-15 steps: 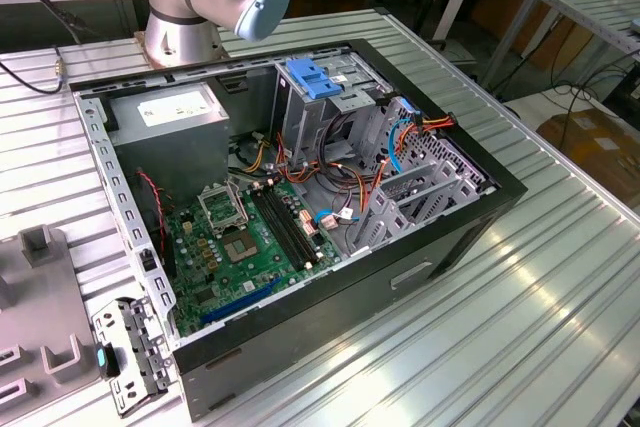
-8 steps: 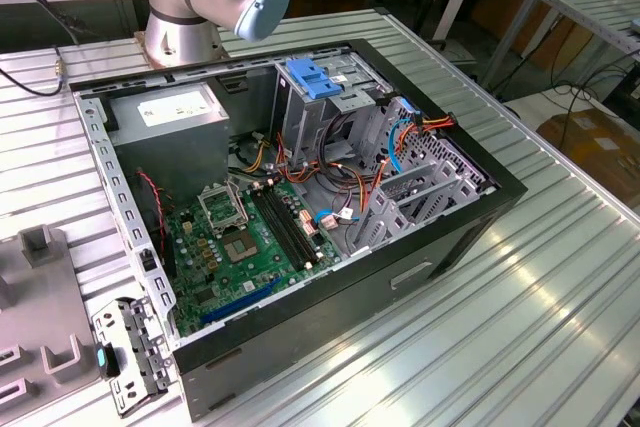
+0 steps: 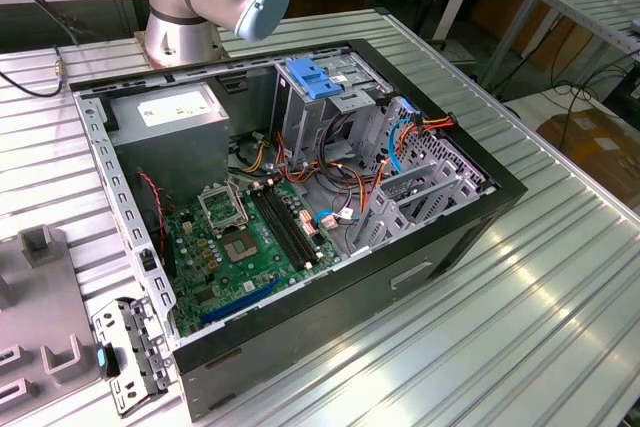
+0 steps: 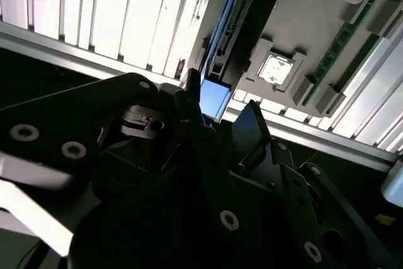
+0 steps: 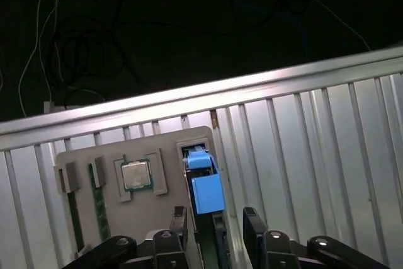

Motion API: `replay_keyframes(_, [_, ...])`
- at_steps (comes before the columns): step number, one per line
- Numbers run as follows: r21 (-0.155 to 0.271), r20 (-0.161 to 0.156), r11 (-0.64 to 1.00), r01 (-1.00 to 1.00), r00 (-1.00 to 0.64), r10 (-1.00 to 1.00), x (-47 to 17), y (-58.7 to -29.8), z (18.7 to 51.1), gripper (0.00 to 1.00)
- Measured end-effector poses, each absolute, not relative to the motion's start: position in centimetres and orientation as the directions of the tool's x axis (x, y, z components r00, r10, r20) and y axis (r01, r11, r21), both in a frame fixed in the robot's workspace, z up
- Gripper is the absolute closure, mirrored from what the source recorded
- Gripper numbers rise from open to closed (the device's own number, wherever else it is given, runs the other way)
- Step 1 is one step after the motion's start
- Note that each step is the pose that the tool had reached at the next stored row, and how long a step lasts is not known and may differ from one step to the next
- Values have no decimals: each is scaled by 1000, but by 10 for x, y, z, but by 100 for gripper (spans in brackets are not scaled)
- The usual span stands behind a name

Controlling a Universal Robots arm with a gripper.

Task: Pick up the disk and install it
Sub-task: 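Pick up the disk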

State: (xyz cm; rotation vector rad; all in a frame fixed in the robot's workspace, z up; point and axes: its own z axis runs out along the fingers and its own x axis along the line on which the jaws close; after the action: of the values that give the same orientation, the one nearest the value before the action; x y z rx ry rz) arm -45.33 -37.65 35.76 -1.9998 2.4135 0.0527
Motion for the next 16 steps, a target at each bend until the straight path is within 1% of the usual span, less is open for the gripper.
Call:
replay_keyframes(5, [23,-26,118,-993,-119,-993,-454,-380,350,52])
replay_keyframes(11, [20,-24,103,-994,-104,-994,-462,-381,347,52])
replay_keyframes(16, [20,-24,45,-999,-45,-999,-462,-382,343,52])
